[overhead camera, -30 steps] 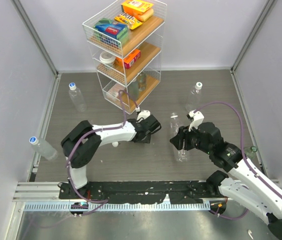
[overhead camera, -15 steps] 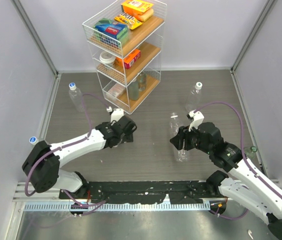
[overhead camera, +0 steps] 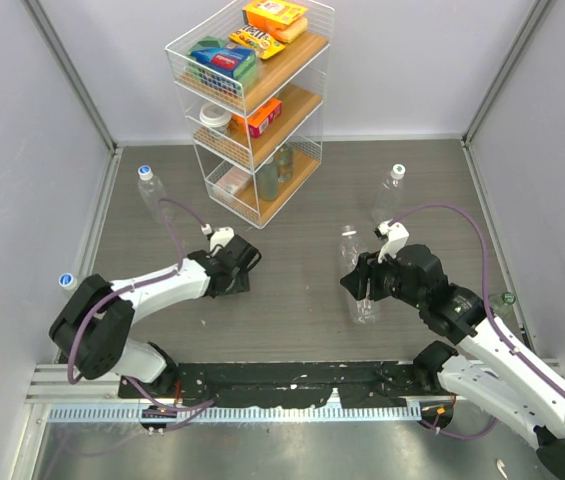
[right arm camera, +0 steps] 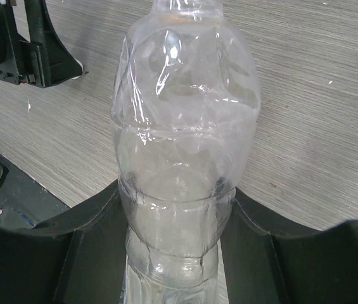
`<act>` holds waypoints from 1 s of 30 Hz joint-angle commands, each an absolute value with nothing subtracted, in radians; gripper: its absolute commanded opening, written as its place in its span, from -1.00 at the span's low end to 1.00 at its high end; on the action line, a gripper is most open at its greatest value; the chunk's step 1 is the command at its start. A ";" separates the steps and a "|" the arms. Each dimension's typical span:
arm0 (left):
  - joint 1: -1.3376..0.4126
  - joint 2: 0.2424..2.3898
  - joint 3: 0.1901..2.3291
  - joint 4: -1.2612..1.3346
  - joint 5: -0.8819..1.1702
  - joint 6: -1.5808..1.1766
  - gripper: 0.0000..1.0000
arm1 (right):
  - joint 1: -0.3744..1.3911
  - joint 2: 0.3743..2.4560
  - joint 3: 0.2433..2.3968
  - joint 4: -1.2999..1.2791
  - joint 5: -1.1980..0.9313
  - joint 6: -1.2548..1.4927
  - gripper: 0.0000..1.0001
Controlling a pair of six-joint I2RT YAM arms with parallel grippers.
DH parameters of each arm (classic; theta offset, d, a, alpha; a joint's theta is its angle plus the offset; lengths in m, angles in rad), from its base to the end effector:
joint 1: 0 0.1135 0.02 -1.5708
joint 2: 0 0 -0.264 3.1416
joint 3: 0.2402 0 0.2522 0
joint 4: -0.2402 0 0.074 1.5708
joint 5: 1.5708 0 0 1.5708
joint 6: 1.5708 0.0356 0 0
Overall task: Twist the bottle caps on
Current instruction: Move the bottle cap to the center of the board.
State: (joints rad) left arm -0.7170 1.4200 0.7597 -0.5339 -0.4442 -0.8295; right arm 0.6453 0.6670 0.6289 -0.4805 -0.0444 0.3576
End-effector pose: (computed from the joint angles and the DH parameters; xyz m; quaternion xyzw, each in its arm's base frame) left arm 0.1982 -0.1525 0.1729 -0.0950 0.9544 0.0273 0.2818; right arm 0.1227 0.0944 0.2731 -0.1350 0.8540 0.2582 0.4310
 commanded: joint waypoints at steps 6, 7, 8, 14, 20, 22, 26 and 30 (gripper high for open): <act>-0.704 1.489 0.758 -0.417 -0.387 -0.807 -0.16 | 0.646 0.655 0.643 -0.449 -0.034 0.353 -0.12; -0.695 1.505 0.767 -0.425 -0.388 -0.805 -0.23 | 0.644 0.652 0.643 -0.449 -0.034 0.353 -0.12; -0.689 1.517 0.779 -0.431 -0.385 -0.801 -0.35 | 0.644 0.653 0.643 -0.449 -0.037 0.353 -0.12; -0.687 1.516 0.781 -0.396 -0.302 -0.798 -0.49 | 0.644 0.652 0.643 -0.449 -0.035 0.353 -0.12; -0.686 1.436 0.700 -0.129 0.076 -0.844 -0.45 | 0.644 0.653 0.644 -0.453 -0.025 0.353 -0.12; -0.687 1.430 0.684 -0.063 0.168 -0.877 -0.37 | 0.644 0.653 0.644 -0.451 -0.023 0.353 -0.12; -0.689 1.454 0.680 0.026 0.297 -0.933 -0.23 | 0.644 0.653 0.644 -0.453 -0.020 0.353 -0.12; -0.693 1.512 0.664 0.174 0.448 -1.009 -0.15 | 0.644 0.653 0.644 -0.449 -0.025 0.353 -0.12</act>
State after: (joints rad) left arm -0.6865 1.4673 0.6758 -0.0563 0.2207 -0.9150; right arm 0.6453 0.6670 0.6289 -0.4805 -0.0376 0.3576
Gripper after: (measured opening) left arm 0.387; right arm 0.557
